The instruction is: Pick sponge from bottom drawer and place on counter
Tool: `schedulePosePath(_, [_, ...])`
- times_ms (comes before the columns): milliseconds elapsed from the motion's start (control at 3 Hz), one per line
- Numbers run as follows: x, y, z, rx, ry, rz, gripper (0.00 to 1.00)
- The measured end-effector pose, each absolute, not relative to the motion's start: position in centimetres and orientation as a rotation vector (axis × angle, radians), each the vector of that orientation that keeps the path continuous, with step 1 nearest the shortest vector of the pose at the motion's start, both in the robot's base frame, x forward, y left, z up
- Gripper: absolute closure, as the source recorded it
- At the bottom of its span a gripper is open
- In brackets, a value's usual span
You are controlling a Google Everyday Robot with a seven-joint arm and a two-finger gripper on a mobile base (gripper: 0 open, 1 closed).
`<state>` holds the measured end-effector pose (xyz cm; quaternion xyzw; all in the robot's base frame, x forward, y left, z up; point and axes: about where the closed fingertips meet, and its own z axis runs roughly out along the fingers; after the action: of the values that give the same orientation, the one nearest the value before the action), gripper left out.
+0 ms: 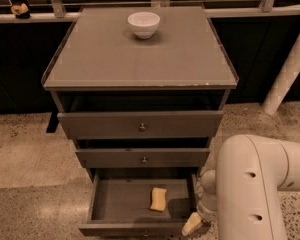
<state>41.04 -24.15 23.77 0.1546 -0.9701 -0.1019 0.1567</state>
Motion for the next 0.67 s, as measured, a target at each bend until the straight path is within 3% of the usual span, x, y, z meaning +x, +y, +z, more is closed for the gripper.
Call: schedulePosePath(667, [40.72, -23.54, 24.19, 0.611, -2.785, -0.227, 0.00])
